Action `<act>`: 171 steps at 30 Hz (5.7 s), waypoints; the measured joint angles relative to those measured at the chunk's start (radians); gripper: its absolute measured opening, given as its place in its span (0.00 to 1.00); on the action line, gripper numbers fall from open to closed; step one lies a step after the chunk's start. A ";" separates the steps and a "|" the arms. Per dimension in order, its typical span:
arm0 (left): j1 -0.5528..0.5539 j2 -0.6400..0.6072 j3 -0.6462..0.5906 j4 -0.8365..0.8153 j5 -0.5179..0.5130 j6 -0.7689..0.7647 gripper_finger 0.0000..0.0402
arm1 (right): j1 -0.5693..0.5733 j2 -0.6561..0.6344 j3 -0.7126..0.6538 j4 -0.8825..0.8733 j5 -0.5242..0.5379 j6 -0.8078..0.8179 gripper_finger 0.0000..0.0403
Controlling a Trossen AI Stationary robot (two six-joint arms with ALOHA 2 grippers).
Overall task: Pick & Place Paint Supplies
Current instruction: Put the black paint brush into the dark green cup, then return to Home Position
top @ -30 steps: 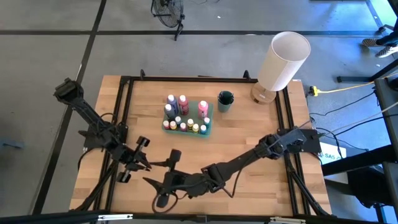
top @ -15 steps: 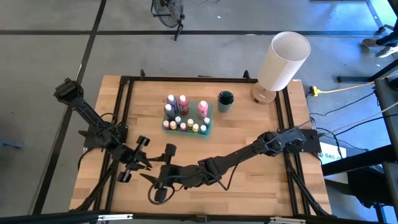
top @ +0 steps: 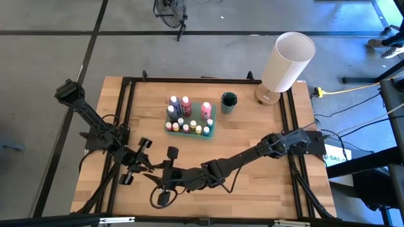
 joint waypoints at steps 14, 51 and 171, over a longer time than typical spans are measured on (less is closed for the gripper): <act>0.000 0.000 0.000 -0.001 0.000 -0.001 0.05 | 0.001 0.000 0.000 -0.004 0.003 -0.022 0.04; 0.008 0.000 -0.001 -0.190 -0.443 0.000 0.35 | 0.331 -0.128 0.001 -0.327 0.972 -0.055 0.04; 0.318 -0.085 0.000 -0.444 -0.554 -0.027 0.35 | -0.601 -0.978 -1.560 0.178 0.179 0.314 0.34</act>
